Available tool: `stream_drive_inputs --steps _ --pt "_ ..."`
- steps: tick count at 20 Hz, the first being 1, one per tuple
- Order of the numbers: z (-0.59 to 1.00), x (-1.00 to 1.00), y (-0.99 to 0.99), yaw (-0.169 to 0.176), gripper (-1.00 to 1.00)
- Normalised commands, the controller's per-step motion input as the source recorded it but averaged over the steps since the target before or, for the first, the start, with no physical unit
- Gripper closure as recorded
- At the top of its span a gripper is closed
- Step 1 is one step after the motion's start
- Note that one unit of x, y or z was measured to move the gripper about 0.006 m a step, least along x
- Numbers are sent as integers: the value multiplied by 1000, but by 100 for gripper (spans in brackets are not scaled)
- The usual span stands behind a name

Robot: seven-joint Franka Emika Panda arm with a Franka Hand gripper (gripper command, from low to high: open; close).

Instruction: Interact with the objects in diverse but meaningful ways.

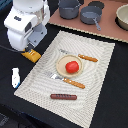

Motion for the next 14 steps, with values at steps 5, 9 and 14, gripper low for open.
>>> stream_drive_inputs --steps 5,9,14 --pt "-307 -287 36 -63 -100" --pt "-366 -331 132 -17 -100" --pt "-377 -234 121 -1 -100"
